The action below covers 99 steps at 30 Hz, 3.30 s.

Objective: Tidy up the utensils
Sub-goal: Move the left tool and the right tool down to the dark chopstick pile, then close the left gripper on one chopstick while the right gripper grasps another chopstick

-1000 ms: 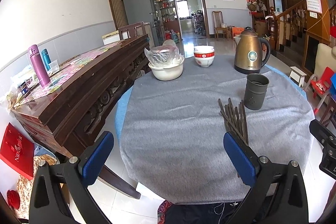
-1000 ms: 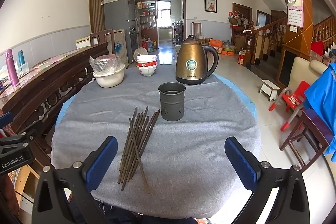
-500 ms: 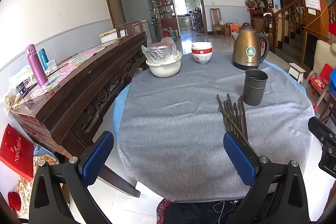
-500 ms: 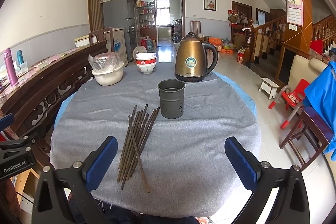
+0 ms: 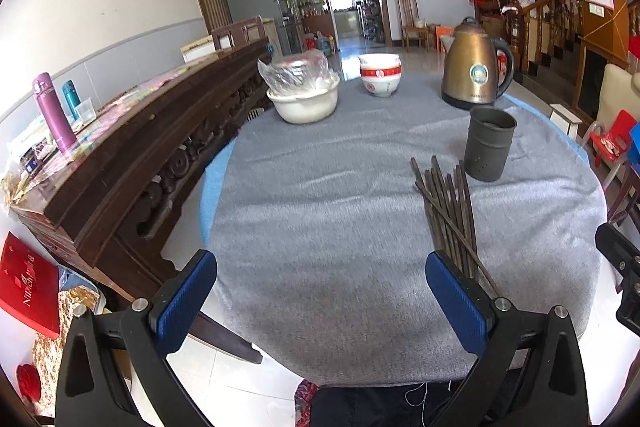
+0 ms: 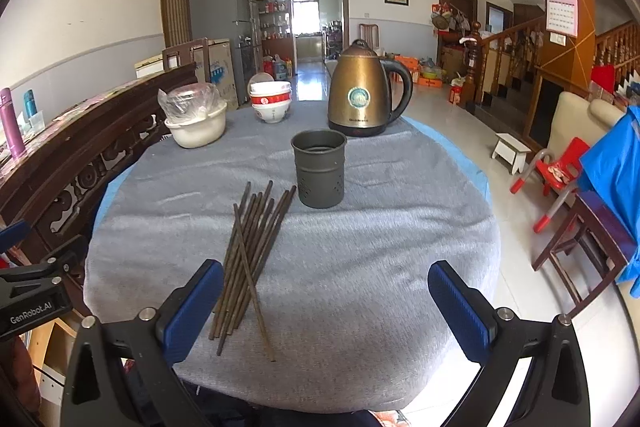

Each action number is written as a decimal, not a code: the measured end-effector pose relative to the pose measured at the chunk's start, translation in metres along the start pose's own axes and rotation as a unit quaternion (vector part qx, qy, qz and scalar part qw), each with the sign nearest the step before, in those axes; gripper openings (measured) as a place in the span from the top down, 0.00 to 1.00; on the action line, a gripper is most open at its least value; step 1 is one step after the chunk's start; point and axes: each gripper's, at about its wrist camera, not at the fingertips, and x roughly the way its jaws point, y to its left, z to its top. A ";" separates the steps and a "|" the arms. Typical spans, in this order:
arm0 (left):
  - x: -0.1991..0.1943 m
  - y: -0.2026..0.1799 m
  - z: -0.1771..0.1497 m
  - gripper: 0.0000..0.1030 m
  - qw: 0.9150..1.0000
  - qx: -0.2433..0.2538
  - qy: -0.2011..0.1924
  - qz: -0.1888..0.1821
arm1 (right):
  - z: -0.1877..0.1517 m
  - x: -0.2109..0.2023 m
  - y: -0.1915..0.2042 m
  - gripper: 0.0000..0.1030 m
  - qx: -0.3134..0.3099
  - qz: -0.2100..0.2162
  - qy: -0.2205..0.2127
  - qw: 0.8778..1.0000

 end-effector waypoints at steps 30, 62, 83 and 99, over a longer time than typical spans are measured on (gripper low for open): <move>0.161 -0.071 0.070 0.10 0.968 -0.058 0.214 -0.118 | -0.001 0.103 -0.117 0.00 0.144 0.024 0.062 0.987; 0.242 -0.030 0.080 0.91 0.917 -0.124 0.278 -0.257 | 0.044 0.255 0.003 0.81 0.125 0.199 0.247 0.940; 0.256 0.013 0.079 0.60 0.909 -0.166 0.293 -0.248 | 0.054 0.256 0.016 0.83 0.118 0.139 0.298 0.937; 0.279 -0.036 0.087 0.94 0.916 -0.142 0.316 -0.204 | 0.075 0.237 0.031 0.93 0.060 0.173 0.256 0.949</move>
